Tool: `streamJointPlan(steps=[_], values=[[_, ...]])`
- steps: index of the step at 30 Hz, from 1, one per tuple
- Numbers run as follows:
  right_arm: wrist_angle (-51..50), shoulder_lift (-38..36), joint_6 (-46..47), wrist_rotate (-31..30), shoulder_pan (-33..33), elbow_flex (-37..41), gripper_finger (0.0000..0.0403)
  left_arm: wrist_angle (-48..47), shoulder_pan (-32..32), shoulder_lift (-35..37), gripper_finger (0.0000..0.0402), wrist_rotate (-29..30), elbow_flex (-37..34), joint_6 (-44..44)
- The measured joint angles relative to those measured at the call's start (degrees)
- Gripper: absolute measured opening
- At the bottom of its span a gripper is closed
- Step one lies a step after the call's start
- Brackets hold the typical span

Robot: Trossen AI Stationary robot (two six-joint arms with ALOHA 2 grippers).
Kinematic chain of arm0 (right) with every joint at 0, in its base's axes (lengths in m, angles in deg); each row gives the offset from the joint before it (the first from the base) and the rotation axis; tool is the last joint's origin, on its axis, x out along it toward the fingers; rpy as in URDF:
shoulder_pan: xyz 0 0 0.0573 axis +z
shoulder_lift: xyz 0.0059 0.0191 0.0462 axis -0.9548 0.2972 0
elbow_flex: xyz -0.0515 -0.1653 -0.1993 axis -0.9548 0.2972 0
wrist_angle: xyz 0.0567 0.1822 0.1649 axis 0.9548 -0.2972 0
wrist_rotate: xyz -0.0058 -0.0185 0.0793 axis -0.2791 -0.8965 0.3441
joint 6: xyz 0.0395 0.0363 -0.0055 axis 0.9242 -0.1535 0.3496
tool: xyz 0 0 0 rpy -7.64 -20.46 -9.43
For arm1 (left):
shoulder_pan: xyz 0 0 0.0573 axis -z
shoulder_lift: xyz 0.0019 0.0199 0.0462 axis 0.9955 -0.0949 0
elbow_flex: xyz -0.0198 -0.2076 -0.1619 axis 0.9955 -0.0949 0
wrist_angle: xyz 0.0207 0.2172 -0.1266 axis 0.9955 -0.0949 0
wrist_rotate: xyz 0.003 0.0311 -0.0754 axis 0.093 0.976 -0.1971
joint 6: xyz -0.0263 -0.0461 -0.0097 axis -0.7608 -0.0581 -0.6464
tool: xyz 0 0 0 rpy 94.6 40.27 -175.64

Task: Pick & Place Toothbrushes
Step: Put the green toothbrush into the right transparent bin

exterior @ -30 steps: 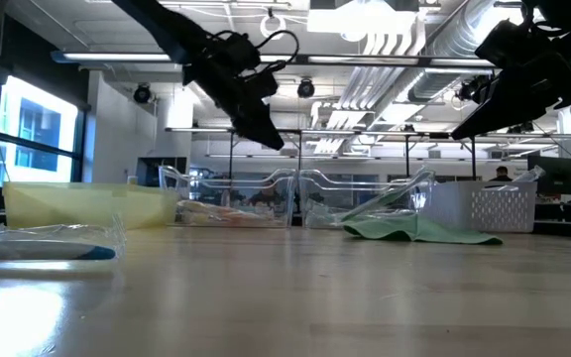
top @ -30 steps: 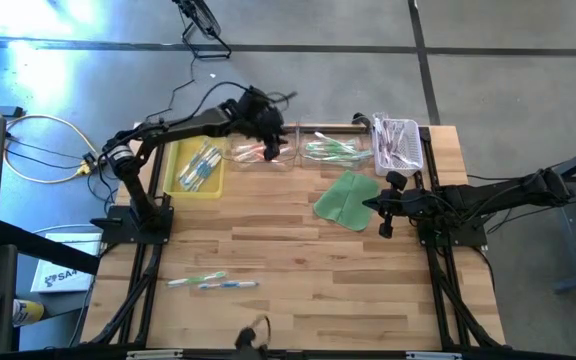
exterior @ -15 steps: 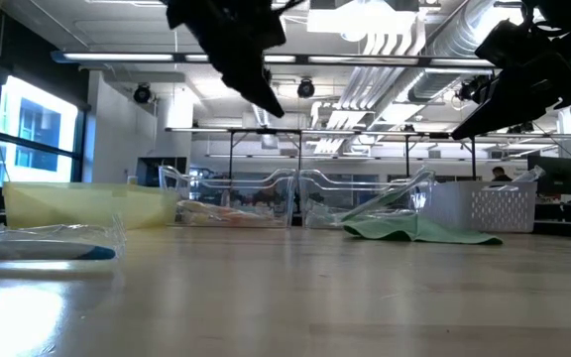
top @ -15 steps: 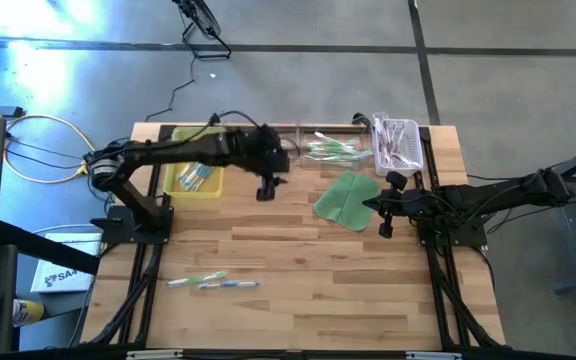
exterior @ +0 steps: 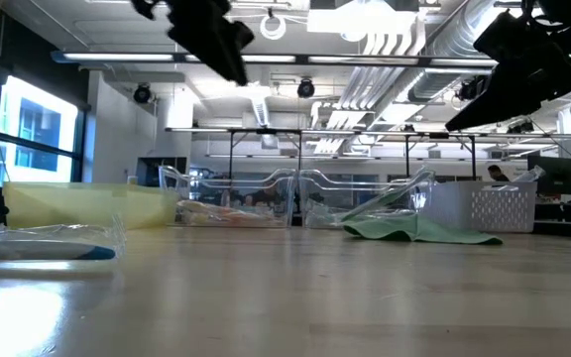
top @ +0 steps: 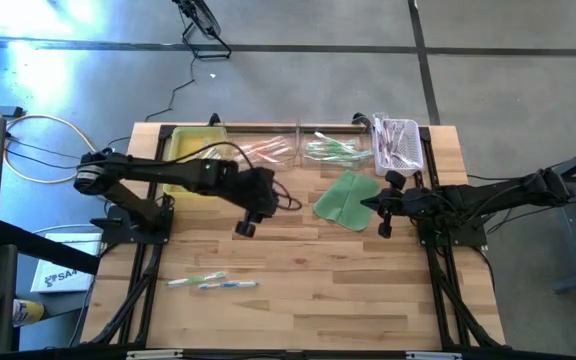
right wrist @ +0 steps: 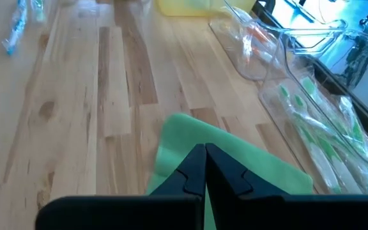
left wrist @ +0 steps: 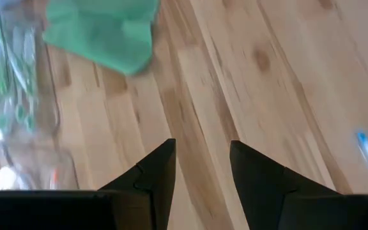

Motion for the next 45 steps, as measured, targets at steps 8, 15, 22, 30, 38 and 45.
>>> streamJointPlan(steps=[8, 15, 22, 30, 38, 45], values=[[8.7, -0.9, 0.4, 8.0, 0.1, 0.0, 0.0002, -2.2, 7.9, 2.5, 0.0143, 9.5, 0.0, -0.1], [17.5, -0.9, 0.4, 16.4, 0.1, 0.0, 0.0002, -1.5, 12.0, 2.5, 0.0143, 11.4, 0.0, -0.3], [22.5, -0.4, 0.9, 16.5, 0.1, 0.0, 0.0002, 2.4, 13.6, 2.4, 0.0143, 11.0, 0.0, -5.2], [21.6, -0.4, 4.5, 16.7, 0.1, 0.0, 0.0002, 3.7, 13.4, 2.4, 0.0143, 9.4, 0.0, -5.5], [20.1, -0.4, 3.0, 16.7, 0.1, 0.0, 0.0002, 4.3, 13.4, 2.4, 0.0143, 9.4, 0.0, -5.5], [20.1, -0.4, 3.0, 16.7, 0.1, 0.0, 0.0002, 6.8, 14.7, 2.4, 0.0143, 9.4, 0.0, 7.5]])
